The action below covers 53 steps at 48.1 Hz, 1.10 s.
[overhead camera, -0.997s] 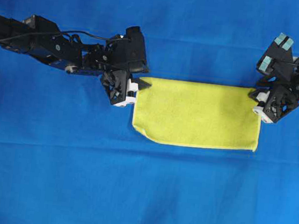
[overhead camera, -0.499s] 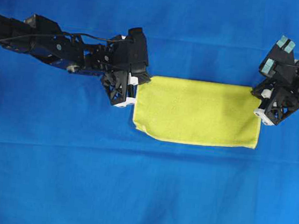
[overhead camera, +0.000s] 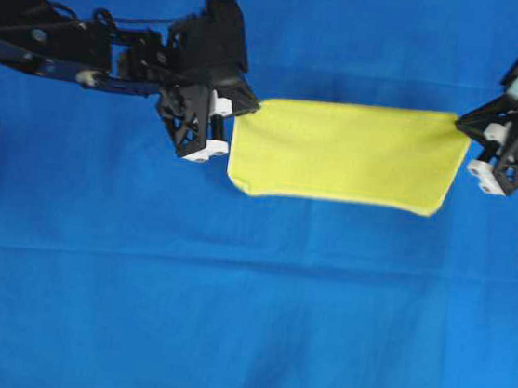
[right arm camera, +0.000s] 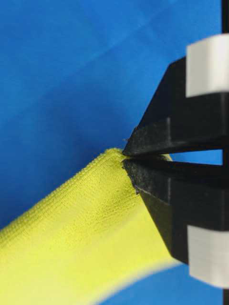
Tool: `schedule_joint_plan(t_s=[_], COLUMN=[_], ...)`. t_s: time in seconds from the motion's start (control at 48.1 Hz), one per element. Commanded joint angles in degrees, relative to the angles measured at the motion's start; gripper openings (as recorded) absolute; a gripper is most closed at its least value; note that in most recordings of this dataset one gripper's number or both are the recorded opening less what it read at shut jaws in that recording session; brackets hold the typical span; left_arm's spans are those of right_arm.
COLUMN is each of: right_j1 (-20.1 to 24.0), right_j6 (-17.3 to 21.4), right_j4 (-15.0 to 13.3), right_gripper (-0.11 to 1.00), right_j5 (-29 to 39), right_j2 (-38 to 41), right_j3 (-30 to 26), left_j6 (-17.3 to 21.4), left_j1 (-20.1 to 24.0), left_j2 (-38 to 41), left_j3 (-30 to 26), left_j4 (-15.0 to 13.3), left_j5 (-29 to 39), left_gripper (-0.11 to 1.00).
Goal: Fold the yellow towel.
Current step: 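Lift the folded strip, swinging the right gripper up and left gripper toward center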
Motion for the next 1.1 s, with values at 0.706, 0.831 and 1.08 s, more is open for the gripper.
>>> schedule_joint_plan(t_s=[0.706,0.831,1.08], right_j1=[-6.42,-9.23,-12.83], right_j6=[0.26,0.26,0.00], right_j4=[-6.68,-9.32,-12.39], right_gripper=[0.03,0.03,0.03], right_j5=[-7.47,-10.46,-15.73], right_j2=[1.23,5.89,16.88], right_j3=[-6.59,-9.67,-17.93], left_j6=[-0.44,-0.44,0.09], left_j1=[-11.51,-14.50,-18.02], left_j2=[-2.37,-0.88,4.31], left_j3=[-0.26,-0.88,-5.80], left_j4=[0.09,0.09,0.09], left_j5=[-9.84,-14.24,-18.28], left_gripper=[0.02,0.02,0.02])
